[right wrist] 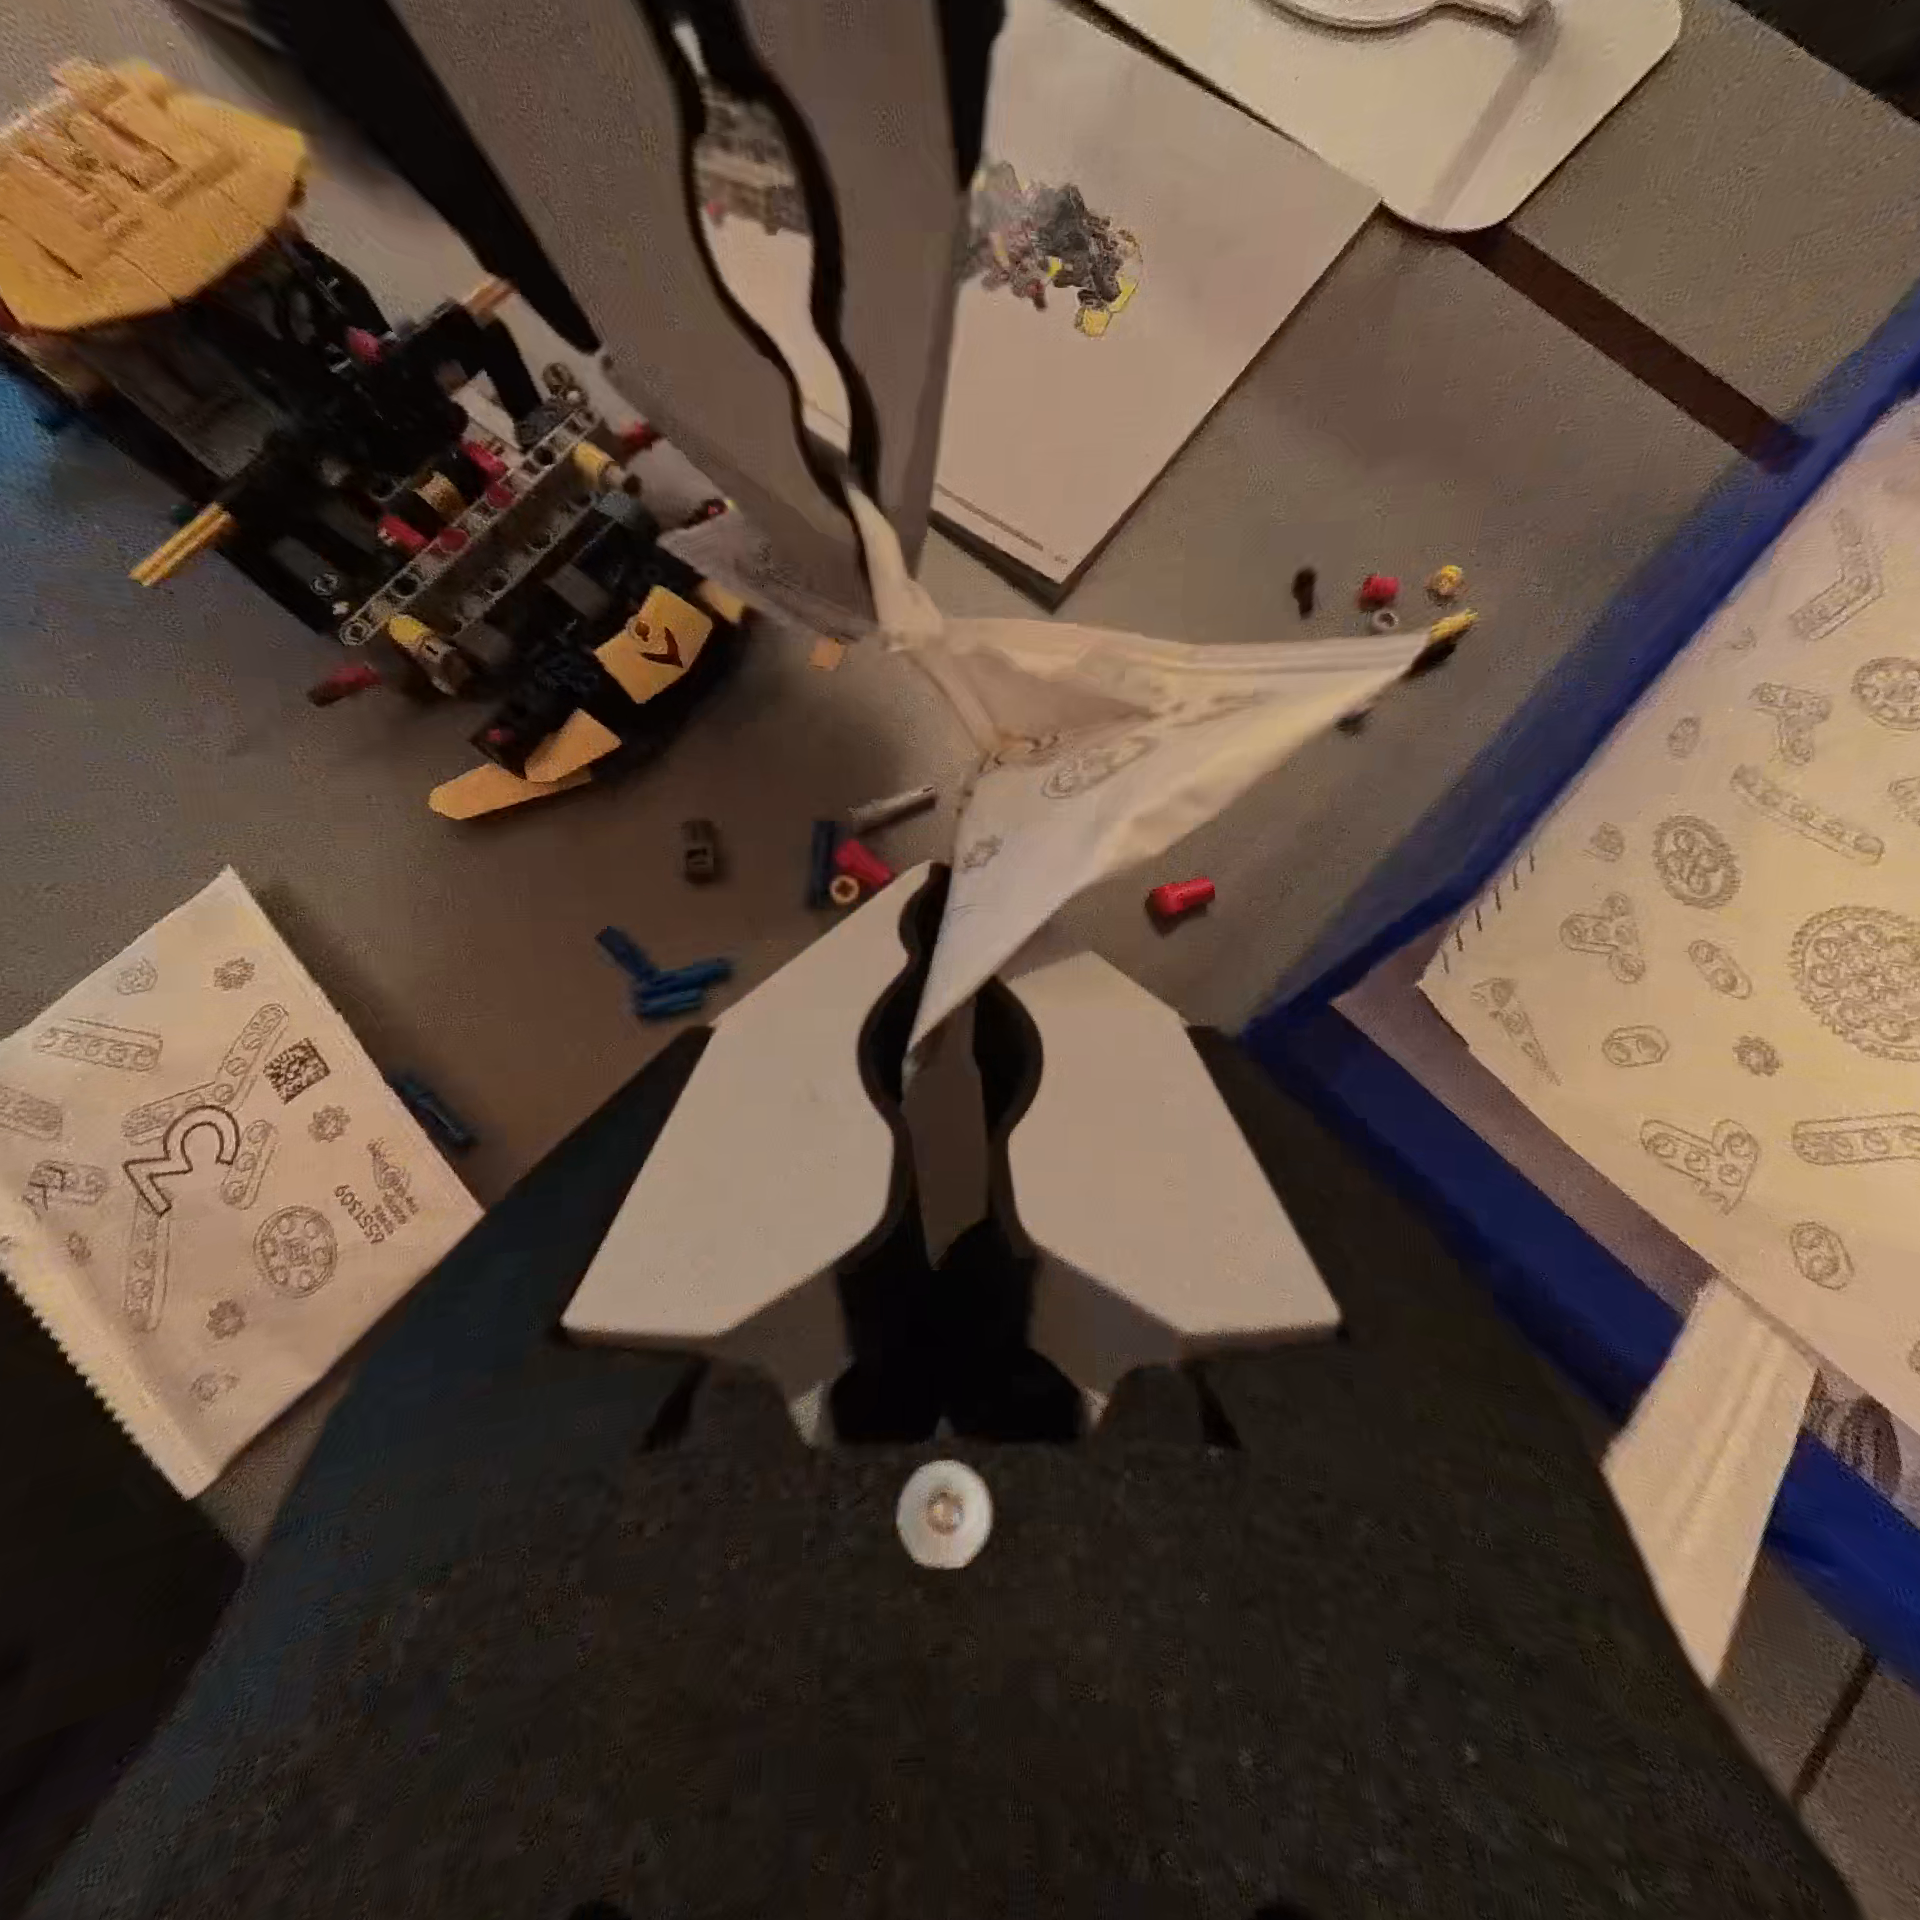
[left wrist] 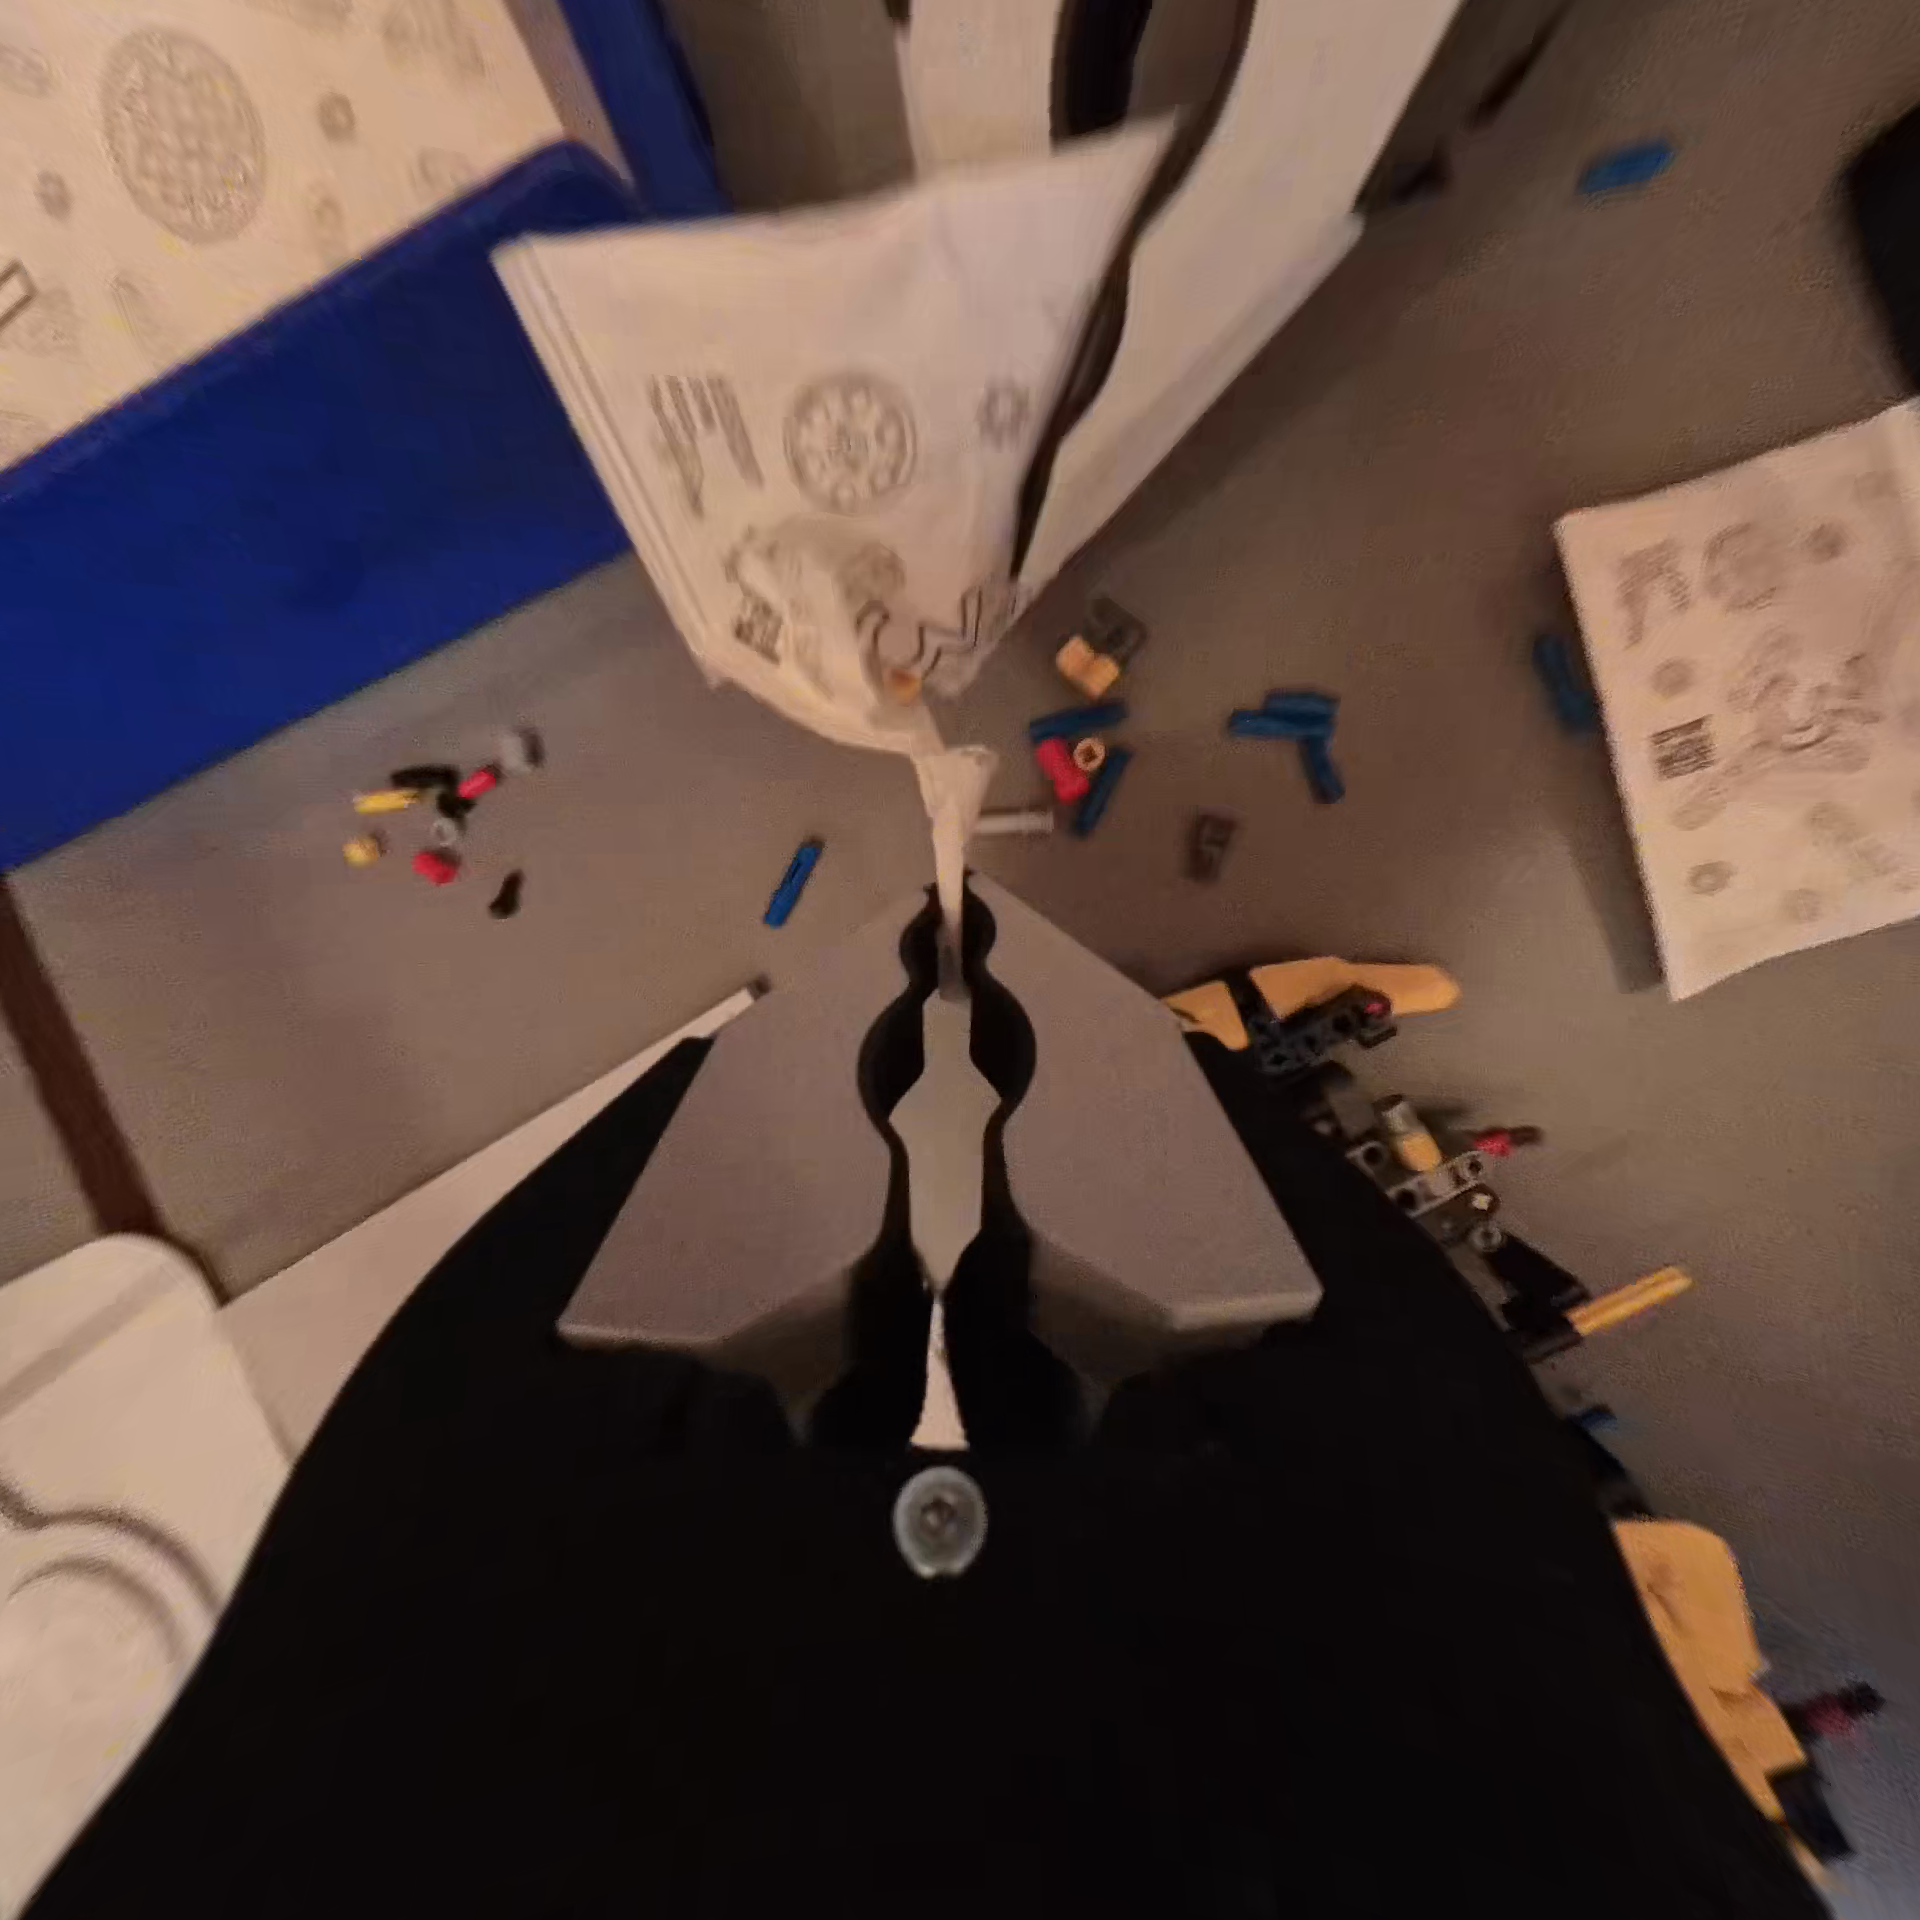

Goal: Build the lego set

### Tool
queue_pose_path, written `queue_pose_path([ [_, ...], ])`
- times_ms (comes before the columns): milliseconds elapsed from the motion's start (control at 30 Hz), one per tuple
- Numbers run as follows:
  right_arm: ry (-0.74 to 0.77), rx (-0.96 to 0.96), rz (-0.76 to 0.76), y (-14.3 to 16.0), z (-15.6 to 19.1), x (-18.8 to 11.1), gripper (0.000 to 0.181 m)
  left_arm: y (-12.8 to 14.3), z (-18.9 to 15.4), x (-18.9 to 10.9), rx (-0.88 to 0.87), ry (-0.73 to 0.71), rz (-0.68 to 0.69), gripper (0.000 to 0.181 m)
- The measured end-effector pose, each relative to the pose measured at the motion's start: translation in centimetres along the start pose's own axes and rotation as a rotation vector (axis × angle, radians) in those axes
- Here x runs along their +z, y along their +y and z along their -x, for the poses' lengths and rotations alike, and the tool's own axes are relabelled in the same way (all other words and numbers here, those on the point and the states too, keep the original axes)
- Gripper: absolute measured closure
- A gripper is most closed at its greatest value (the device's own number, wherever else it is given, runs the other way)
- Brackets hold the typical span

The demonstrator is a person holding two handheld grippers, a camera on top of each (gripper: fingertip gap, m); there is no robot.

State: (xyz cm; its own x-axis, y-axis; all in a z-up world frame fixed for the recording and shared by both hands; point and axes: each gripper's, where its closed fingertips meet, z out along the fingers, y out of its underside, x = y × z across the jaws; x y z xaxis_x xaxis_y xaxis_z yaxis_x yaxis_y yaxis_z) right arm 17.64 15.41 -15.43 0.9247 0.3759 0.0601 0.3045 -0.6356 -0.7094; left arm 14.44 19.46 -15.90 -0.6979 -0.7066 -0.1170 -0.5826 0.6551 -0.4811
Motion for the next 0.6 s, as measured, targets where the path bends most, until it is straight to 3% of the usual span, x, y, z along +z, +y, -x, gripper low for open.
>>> queue_pose_path([
  [100,0.037,-0.044,0.001,0.2,-0.1,0.3,0.181,-1.3,-0.5,-0.3,-0.101,0.201,-0.029,0.178],
  [233,0.026,-0.005,-0.047,1.3,-0.9,-0.8,0.181,-0.8,-0.6,0.3,-0.161,0.28,-0.042,0.172],
  [367,-0.017,0.073,-0.121,1.8,-1.3,-1.8,0.181,-0.1,-0.9,0.7,-0.191,0.29,-0.069,0.155],
  [600,-0.023,0.126,-0.148,2.1,-0.9,-1.2,0.181,0.6,-0.9,0.3,-0.193,0.211,-0.051,0.156],
])
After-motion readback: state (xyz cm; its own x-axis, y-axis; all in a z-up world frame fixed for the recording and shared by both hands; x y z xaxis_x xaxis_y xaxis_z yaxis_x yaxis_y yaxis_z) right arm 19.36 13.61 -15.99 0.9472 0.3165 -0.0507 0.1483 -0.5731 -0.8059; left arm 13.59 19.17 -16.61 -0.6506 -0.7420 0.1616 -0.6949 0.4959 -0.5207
